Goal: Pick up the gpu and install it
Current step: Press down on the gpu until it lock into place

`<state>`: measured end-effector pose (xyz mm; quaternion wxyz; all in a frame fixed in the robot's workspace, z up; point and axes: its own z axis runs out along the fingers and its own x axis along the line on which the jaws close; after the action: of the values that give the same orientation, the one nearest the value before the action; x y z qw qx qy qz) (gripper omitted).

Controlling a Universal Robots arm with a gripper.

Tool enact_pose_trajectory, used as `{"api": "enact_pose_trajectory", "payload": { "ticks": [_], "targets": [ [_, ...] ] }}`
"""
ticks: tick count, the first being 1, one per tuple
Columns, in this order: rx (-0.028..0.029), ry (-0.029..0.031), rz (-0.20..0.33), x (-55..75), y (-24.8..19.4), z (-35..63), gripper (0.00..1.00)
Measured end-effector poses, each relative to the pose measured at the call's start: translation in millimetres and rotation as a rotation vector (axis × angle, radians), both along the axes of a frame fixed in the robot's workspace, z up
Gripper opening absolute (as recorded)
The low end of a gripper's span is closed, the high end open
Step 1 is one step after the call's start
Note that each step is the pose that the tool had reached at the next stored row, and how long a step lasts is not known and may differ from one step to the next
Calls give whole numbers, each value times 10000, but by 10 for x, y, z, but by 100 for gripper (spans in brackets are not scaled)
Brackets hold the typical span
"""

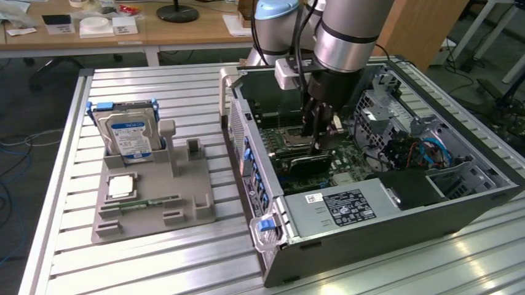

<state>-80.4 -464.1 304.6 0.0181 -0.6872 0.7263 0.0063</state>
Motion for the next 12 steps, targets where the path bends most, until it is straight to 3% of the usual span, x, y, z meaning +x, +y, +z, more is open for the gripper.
{"api": "enact_pose_trajectory", "payload": {
  "ticks": [9, 10, 12],
  "targets": [
    [0, 0, 0, 0, 0, 0, 52],
    [0, 0, 0, 0, 0, 0, 50],
    [0, 0, 1, 0, 0, 0, 38]
  ]
}}
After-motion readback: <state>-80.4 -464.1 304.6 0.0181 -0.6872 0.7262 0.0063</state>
